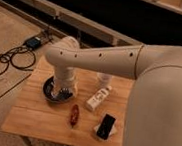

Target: Pick up the ceramic bowl

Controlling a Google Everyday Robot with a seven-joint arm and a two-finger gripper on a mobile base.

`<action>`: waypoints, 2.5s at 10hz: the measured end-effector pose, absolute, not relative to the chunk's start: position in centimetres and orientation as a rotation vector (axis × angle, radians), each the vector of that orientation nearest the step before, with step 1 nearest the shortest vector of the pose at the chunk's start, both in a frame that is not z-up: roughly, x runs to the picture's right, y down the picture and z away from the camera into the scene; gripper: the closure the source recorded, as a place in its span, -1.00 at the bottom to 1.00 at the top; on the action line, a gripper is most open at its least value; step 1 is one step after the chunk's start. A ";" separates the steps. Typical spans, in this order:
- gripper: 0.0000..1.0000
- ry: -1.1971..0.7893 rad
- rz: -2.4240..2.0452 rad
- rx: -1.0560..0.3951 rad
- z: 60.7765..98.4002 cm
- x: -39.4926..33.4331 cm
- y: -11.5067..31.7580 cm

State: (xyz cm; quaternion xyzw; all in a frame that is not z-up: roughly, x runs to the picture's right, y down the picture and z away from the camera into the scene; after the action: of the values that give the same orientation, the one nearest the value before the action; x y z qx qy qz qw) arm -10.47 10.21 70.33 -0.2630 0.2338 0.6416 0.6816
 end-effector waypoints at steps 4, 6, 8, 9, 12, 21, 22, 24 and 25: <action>-0.30 0.525 1.439 -0.590 70.3 -10.5 10.2; -0.30 0.525 1.439 -0.590 70.3 -10.5 10.2; -0.30 0.525 1.439 -0.590 70.3 -10.5 10.2; -0.30 0.525 1.439 -0.590 70.3 -10.5 10.2; -0.30 0.525 1.439 -0.590 70.3 -10.5 10.2; -0.30 0.525 1.439 -0.590 70.3 -10.5 10.2; -0.30 0.524 1.439 -0.590 70.3 -10.5 10.2; -0.30 0.523 1.430 -0.575 71.1 -9.9 10.0; -0.30 0.517 1.423 -0.560 72.2 -9.3 9.7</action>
State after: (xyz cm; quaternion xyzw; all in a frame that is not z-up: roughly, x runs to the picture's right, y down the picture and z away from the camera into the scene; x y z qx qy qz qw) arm -9.25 9.68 72.18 -0.2506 0.2312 0.6366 0.6917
